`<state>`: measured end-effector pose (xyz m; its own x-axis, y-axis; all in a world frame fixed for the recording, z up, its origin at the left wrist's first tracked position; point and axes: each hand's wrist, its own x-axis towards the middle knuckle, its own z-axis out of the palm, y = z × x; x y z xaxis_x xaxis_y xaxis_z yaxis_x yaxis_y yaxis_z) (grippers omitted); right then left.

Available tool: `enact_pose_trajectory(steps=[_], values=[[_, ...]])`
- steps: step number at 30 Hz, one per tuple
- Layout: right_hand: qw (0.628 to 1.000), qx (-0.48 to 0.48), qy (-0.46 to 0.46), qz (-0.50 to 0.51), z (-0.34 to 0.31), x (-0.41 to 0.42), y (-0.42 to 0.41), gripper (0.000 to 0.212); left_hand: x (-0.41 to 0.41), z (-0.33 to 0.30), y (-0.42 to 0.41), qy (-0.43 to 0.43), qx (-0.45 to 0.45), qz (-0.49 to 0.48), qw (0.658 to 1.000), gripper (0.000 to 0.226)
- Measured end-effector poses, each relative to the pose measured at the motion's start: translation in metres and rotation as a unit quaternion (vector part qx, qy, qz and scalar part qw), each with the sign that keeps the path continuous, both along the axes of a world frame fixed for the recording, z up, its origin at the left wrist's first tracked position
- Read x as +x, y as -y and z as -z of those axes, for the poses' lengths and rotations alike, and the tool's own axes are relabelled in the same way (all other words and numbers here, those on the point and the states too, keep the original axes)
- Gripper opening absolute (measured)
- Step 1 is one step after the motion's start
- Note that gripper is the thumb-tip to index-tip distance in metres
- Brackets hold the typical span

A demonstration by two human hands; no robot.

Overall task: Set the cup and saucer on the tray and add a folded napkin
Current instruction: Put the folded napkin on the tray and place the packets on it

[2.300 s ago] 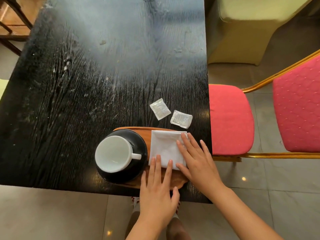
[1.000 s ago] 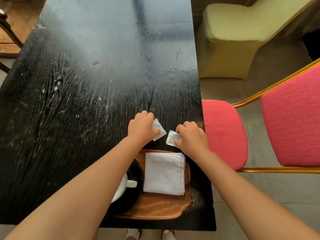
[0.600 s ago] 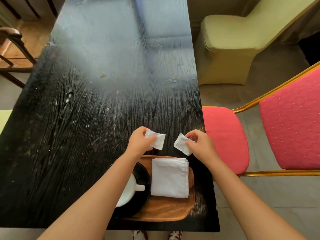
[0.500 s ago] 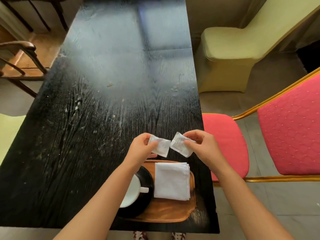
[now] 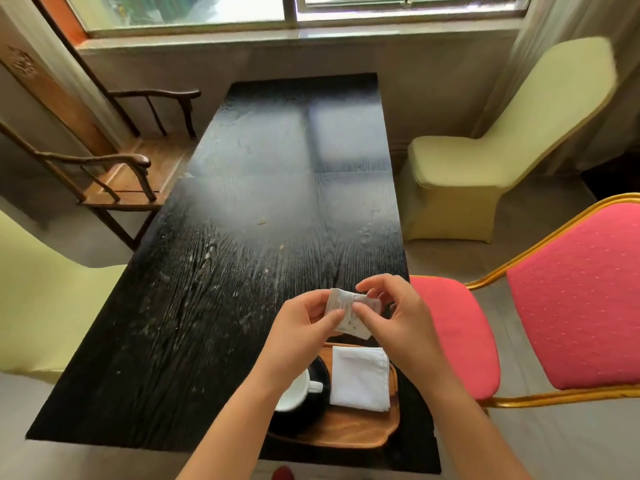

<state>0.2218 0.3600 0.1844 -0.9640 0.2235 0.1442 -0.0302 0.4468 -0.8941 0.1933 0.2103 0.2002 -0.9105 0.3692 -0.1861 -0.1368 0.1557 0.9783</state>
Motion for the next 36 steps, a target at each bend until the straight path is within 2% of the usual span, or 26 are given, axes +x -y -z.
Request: enact_pose_trajectory(steps=[3,6,8,10,12,13,14,16,17,19,21,23,24,26,28,29,31,32,34,36], values=[[0.997,-0.06,0.041,-0.005,-0.008,0.012,-0.002,0.035,0.005,-0.007,0.005,-0.027,0.015,-0.022,0.999,0.026],[0.98,-0.181,0.065,-0.042,-0.02,0.019,-0.006,0.018,0.007,-0.014,0.011,-0.024,0.022,-0.004,0.999,0.024],[0.979,-0.194,0.051,-0.043,-0.024,0.021,-0.004,0.008,0.01,-0.018,0.012,-0.023,0.022,0.009,0.999,0.024],[0.983,-0.18,0.029,-0.027,-0.024,0.022,0.001,0.008,0.011,-0.018,0.011,-0.034,0.017,-0.006,0.999,0.022],[0.991,-0.132,-0.014,0.009,-0.021,0.023,0.007,0.011,0.013,-0.015,0.01,-0.041,-0.018,-0.077,0.996,0.016],[0.995,-0.084,-0.052,0.029,-0.021,0.023,0.009,0.011,0.013,-0.014,0.011,-0.005,-0.021,-0.121,0.992,0.013],[0.994,-0.023,-0.103,0.041,-0.022,0.024,0.011,0.01,0.013,-0.017,0.013,0.077,0.006,-0.15,0.986,0.024],[0.973,0.099,-0.21,0.02,-0.024,0.025,0.012,0.005,0.012,-0.024,0.02,0.267,0.081,-0.125,0.952,0.055],[0.958,0.146,-0.247,-0.007,-0.025,0.027,0.012,0.005,0.012,-0.028,0.024,0.314,0.102,-0.105,0.938,0.058],[0.929,0.22,-0.294,-0.057,-0.023,0.031,0.012,0.007,0.011,-0.03,0.031,0.319,0.104,-0.085,0.938,0.041],[0.901,0.277,-0.325,-0.083,-0.02,0.035,0.012,0.007,0.01,-0.027,0.036,0.276,0.09,-0.074,0.954,0.02],[0.89,0.29,-0.34,-0.089,-0.014,0.039,0.011,0.007,0.012,-0.024,0.039,0.23,0.065,-0.059,0.969,0.008],[0.896,0.277,-0.336,-0.086,-0.01,0.04,0.011,0.007,0.014,-0.023,0.04,0.206,0.055,-0.061,0.975,0.005],[0.93,0.205,-0.298,-0.066,-0.003,0.045,0.014,0.011,0.019,-0.022,0.04,0.158,0.066,-0.092,0.981,0.004],[0.977,0.048,-0.209,-0.014,-0.002,0.052,0.021,0.023,0.024,-0.022,0.039,0.099,0.077,-0.124,0.984,0.003],[0.988,-0.057,-0.146,0.014,-0.004,0.055,0.025,0.029,0.026,-0.021,0.039,0.069,0.072,-0.133,0.986,0.003],[0.969,-0.246,-0.01,0.027,-0.007,0.057,0.031,0.03,0.03,-0.019,0.039,0.02,0.059,-0.139,0.988,0.003],[0.954,-0.297,0.039,0.024,-0.006,0.056,0.031,0.028,0.031,-0.017,0.039,0.003,0.053,-0.138,0.989,0.003],[0.938,-0.335,0.089,0.023,-0.007,0.056,0.03,0.025,0.034,-0.014,0.038,-0.018,0.045,-0.125,0.991,0.004],[0.933,-0.345,0.099,0.034,-0.007,0.056,0.03,0.018,0.036,-0.01,0.036,-0.032,0.039,-0.111,0.993,0.004]])
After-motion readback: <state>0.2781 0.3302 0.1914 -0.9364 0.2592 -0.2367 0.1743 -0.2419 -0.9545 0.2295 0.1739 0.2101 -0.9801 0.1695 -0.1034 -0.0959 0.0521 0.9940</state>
